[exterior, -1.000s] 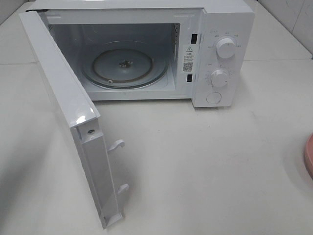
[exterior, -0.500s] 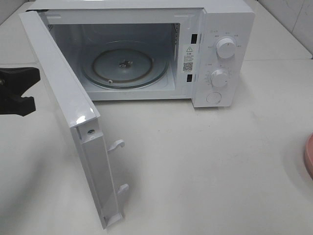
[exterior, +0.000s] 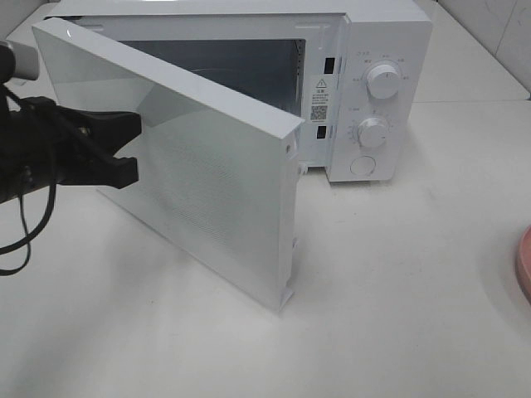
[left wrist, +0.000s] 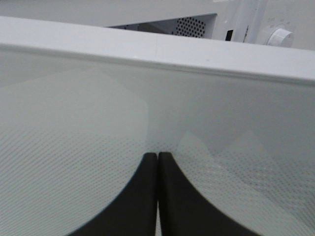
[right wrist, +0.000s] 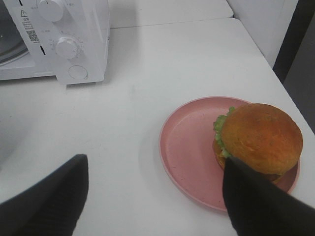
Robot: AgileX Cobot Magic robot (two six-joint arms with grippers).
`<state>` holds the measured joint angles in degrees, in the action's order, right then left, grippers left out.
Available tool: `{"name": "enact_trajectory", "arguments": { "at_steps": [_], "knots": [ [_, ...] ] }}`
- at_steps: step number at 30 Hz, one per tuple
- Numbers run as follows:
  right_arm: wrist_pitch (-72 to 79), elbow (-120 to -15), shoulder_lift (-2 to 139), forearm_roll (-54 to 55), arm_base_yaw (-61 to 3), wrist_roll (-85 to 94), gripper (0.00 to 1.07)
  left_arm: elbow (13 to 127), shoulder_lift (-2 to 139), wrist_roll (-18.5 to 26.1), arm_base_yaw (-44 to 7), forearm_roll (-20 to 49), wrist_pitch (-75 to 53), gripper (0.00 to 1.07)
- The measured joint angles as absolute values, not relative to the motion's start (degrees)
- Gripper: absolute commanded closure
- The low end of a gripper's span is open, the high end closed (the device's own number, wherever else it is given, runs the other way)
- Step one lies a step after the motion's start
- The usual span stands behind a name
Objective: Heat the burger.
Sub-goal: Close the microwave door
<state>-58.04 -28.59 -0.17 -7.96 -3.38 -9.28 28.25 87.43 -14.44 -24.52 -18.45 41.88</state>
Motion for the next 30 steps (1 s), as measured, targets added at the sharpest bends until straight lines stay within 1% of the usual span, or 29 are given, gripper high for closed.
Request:
{"name": "enact_trajectory", "arguments": {
  "at_steps": [1,2,3,4,6,7,9,10,11,12,14,15,16,20,21,25,28,30],
  "knots": [
    [-58.04,-28.59,-0.17,-7.96,-3.38,-9.28,0.33,28.25,87.43,-14.44,-24.52,-18.45,41.88,1.06],
    [-58.04,-28.59,-0.17,-7.96,-3.38,-9.28,0.33,28.93,88.12,-14.15,-25.27,-17.65,41.88,1.06],
    [-58.04,-28.59,-0.17,-7.96,-3.38,-9.28,0.33,30.60,89.44,-12.83,-26.87,-15.41,41.60,1.06],
    [-58.04,-28.59,-0.17,-7.96,-3.38,-9.28,0.33,30.60,89.44,-12.83,-26.87,-15.41,41.60,1.06],
    [-58.04,-28.59,-0.17,-7.96,-3.38,-9.28,0.33,33.63,91.73,-9.97,-29.34,-10.66,40.11,1.06],
    [-58.04,-28.59,-0.17,-7.96,-3.38,-9.28,0.33,33.63,91.73,-9.97,-29.34,-10.66,40.11,1.06],
    [-58.04,-28.59,-0.17,-7.96,-3.38,-9.28,0.33,36.73,94.31,-6.25,-31.51,-5.39,38.85,1.06],
    [-58.04,-28.59,-0.17,-7.96,-3.38,-9.28,0.33,36.73,94.31,-6.25,-31.51,-5.39,38.85,1.06],
    [-58.04,-28.59,-0.17,-7.96,-3.38,-9.28,0.33,38.79,95.91,-3.55,-32.77,-2.64,38.73,1.06],
    [-58.04,-28.59,-0.17,-7.96,-3.38,-9.28,0.33,38.79,95.91,-3.55,-32.77,-2.64,38.73,1.06],
    [-58.04,-28.59,-0.17,-7.96,-3.38,-9.28,0.33,42.23,98.55,-0.69,-34.55,1.09,38.22,1.06],
    [-58.04,-28.59,-0.17,-7.96,-3.38,-9.28,0.33,42.23,98.55,-0.69,-34.55,1.09,38.22,1.06],
    [-58.04,-28.59,-0.17,-7.96,-3.38,-9.28,0.33,44.98,100.32,0.52,-35.29,2.86,36.73,1.06],
    [-58.04,-28.59,-0.17,-7.96,-3.38,-9.28,0.33,49.56,103.48,1.66,-36.04,4.24,34.78,1.06],
    [-58.04,-28.59,-0.17,-7.96,-3.38,-9.28,0.33,49.56,103.48,1.66,-36.04,4.24,34.78,1.06],
    [-58.04,-28.59,-0.17,-7.96,-3.38,-9.28,0.33,55.69,107.26,1.83,-36.21,4.64,32.83,1.06],
    [-58.04,-28.59,-0.17,-7.96,-3.38,-9.28,0.33,58.10,108.63,1.83,-36.21,4.35,31.00,1.06],
    [-58.04,-28.59,-0.17,-7.96,-3.38,-9.28,0.33,61.25,110.64,2.01,-37.18,3.50,28.36,1.06]
  ]
}}
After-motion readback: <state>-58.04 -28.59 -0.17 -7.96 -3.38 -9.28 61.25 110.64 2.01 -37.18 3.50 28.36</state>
